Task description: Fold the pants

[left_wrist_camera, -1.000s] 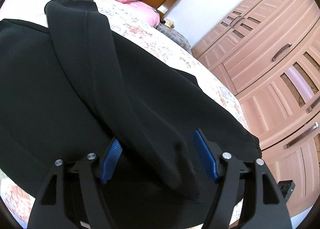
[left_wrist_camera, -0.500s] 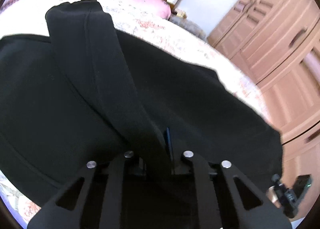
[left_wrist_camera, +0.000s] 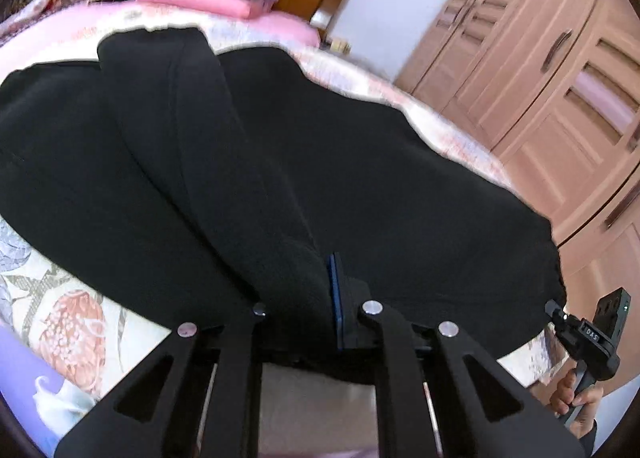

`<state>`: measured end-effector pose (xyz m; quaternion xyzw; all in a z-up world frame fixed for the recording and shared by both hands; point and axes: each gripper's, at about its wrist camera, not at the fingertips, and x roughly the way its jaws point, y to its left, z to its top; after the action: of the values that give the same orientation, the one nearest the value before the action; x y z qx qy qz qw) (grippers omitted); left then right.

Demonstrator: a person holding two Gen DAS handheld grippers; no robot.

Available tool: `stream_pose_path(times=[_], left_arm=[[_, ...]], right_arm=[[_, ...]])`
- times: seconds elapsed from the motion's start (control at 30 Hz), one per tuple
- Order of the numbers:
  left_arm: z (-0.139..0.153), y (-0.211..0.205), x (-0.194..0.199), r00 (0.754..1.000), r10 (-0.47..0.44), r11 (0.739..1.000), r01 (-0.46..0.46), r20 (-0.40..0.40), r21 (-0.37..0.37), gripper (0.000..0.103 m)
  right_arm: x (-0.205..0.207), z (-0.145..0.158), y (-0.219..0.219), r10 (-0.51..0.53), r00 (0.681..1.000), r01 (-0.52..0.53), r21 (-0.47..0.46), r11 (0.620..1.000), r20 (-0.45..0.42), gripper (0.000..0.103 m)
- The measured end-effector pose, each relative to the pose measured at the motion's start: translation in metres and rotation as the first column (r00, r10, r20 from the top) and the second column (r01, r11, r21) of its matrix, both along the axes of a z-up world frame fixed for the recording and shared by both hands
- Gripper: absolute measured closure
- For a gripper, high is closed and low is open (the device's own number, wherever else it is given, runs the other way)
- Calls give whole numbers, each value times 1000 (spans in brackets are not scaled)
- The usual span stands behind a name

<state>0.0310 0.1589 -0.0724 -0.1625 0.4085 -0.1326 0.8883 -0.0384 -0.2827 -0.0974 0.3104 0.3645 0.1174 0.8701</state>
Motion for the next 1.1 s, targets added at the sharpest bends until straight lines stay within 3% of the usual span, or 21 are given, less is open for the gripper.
stream_pose_path(times=[0.2, 0.37, 0.57, 0.63, 0.73, 0.77, 0.8, 0.83, 0.87, 0.97, 1.1], left_arm=[[24, -1, -10, 999, -9, 1000, 8, 52, 24, 91], [4, -7, -5, 1000, -18, 999, 18, 2, 39, 91], [4, -7, -7, 1000, -18, 999, 18, 10, 48, 88], [3, -7, -7, 1000, -18, 999, 17, 14, 51, 88], [6, -9, -6, 1000, -29, 998, 28, 10, 59, 83], [6, -9, -7, 1000, -29, 998, 29, 11, 62, 75], [9, -8, -9, 1000, -23, 997, 22, 18, 69, 58], [12, -7, -11, 1000, -9, 997, 7, 29, 82, 49], [14, -5, -14, 999, 6, 995, -10, 37, 96, 31], [23, 0, -25, 995, 60, 984, -72, 78, 161, 27], [45, 3, -36, 978, 119, 963, -156, 171, 221, 27]], right_arm=[[-5, 14, -1, -3, 1000, 3, -14, 1000, 29, 95], [-4, -5, -10, -23, 1000, 23, 32, 999, -16, 96], [-4, -2, -6, -10, 1000, 10, -13, 1000, -24, 95], [-6, -1, -4, -2, 1000, 1, -35, 999, -15, 93], [-14, 14, 6, 22, 1000, -24, -142, 990, -13, 75], [-17, 17, 9, 23, 1000, -24, -166, 986, -9, 61], [-23, 24, 11, 14, 1000, -15, -209, 978, -5, 43], [-26, 28, 14, 5, 1000, -3, -237, 972, 5, 39], [-31, 33, 16, -3, 1000, 8, -263, 965, 21, 39], [-45, 50, 28, -4, 996, 35, -359, 933, 87, 39], [-34, 65, 63, 99, 986, -30, -442, 897, 134, 39]])
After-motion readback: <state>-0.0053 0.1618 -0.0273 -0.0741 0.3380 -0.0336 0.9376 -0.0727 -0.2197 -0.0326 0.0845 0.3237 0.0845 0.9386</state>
